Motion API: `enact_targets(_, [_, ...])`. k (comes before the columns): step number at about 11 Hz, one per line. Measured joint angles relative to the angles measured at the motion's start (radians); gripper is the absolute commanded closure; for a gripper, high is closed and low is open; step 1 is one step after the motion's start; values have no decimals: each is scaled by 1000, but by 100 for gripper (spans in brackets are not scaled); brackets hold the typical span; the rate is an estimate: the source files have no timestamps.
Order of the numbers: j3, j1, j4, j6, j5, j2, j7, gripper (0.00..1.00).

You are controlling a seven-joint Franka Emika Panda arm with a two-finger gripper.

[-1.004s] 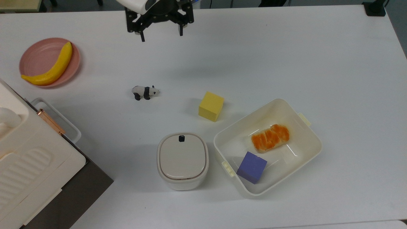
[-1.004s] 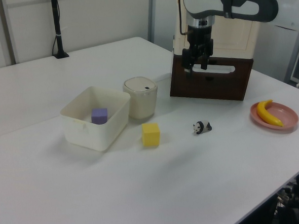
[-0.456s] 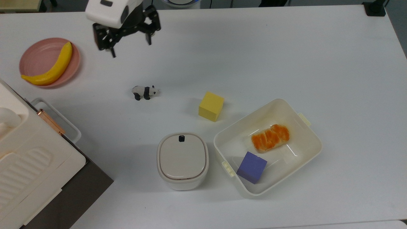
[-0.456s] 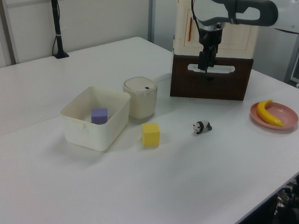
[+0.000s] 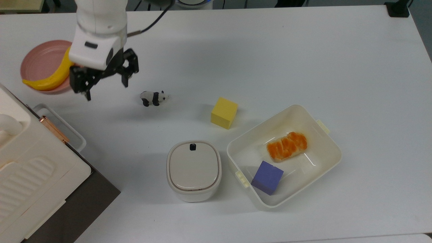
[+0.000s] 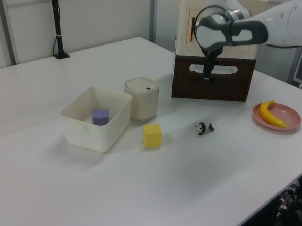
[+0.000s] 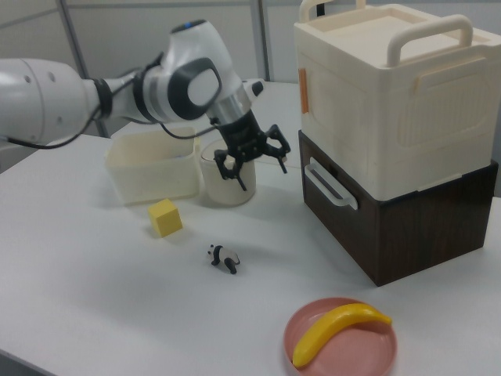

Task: Slide the drawer open
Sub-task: 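Move the gripper toward the brown drawer's handle and lower it, then close the gripper on the drawer handle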

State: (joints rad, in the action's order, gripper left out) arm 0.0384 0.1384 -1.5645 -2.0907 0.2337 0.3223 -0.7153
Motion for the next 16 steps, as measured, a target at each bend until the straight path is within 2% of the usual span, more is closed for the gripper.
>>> enact_targets(3, [0, 38, 0, -146, 29, 63, -113, 9])
enact_targets(7, [0, 76, 1, -249, 49, 92, -258, 17])
enact_targets(10, [0, 99, 1, -332, 59, 115, -317, 44])
enact_targets(12, [0, 106, 3, -352, 59, 128, -321, 73])
enact_targets(14, [0, 110, 9, -364, 71, 135, -322, 89])
enact_targets(15, [0, 111, 10, -371, 75, 137, -323, 95])
enact_targets(16, [0, 111, 15, -378, 82, 137, -323, 96])
